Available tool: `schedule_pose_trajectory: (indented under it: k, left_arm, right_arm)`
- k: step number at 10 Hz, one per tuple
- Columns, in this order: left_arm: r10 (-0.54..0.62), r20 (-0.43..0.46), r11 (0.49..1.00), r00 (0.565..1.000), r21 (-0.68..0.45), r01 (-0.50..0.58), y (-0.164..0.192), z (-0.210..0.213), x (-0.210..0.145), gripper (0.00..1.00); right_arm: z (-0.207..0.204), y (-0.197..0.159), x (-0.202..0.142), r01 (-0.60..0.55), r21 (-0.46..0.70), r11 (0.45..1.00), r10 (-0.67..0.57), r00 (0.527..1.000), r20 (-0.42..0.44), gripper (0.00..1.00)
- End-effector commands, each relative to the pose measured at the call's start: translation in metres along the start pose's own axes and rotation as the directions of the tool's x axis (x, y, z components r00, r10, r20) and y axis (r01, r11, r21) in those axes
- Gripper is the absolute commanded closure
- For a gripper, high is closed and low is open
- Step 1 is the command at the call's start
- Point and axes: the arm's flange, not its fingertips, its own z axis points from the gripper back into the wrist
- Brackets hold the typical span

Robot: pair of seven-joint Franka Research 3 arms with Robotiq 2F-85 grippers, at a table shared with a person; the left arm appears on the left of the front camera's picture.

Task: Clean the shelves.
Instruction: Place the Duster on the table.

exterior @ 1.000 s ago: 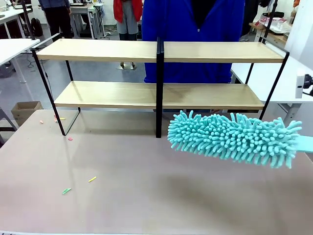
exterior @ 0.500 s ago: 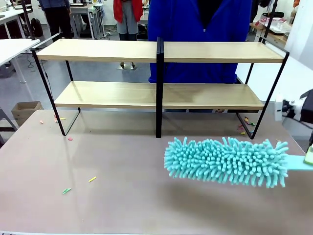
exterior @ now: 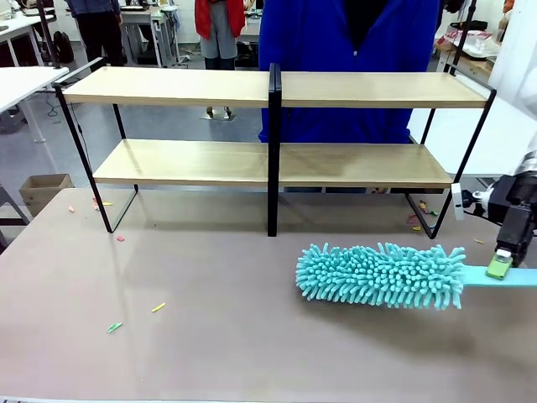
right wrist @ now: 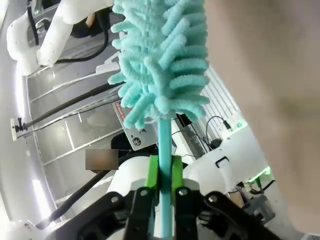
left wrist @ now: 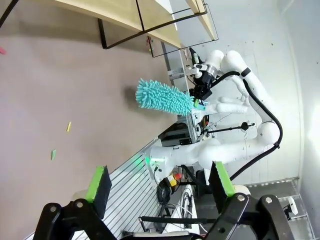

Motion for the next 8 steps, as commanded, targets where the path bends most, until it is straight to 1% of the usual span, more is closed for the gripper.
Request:
schedule_pose_trajectory:
  k: [1,2,3,4,5,6,7,8]
  left_arm:
    - [-0.021,0.002,1.0,1.0,-0.017,0.021,0.0,0.0,0.0,0.0]
    - [-0.021,0.002,1.0,1.0,-0.017,0.021,0.0,0.0,0.0,0.0]
    - [-0.021,0.002,1.0,1.0,-0.017,0.021,0.0,0.0,0.0,0.0]
    - [-0.021,0.002,1.0,1.0,-0.017,0.021,0.0,0.0,0.0,0.0]
    - [-0.021,0.002,1.0,1.0,-0.017,0.021,0.0,0.0,0.0,0.0]
    - [-0.021,0.002,1.0,1.0,-0.017,0.021,0.0,0.0,0.0,0.0]
    - [-0.021,0.002,1.0,1.0,-0.017,0.021,0.0,0.0,0.0,0.0]
    - [-0.021,0.002,1.0,1.0,-0.017,0.021,0.0,0.0,0.0,0.0]
  right_arm:
    - [0.004,0.002,0.006,0.091,-0.039,0.995,-0.091,0.996,0.005,0.88]
    - [0.007,-0.002,0.003,0.112,-0.038,0.993,-0.112,0.994,0.022,0.88]
    - [0.014,-0.008,-0.005,0.149,-0.044,0.988,-0.145,0.986,0.082,0.3]
    - [0.028,-0.012,-0.021,0.179,-0.059,0.982,-0.163,0.965,0.206,0.3]
    - [0.045,-0.015,-0.041,0.186,-0.048,0.981,-0.158,0.922,0.354,0.0]
    - [0.058,-0.015,-0.063,0.208,-0.043,0.977,-0.157,0.843,0.515,0.29]
    - [0.064,-0.01,-0.082,0.189,-0.04,0.981,-0.124,0.778,0.616,0.0]
    - [0.062,-0.002,-0.1,0.144,-0.023,0.989,-0.089,0.724,0.684,0.0]
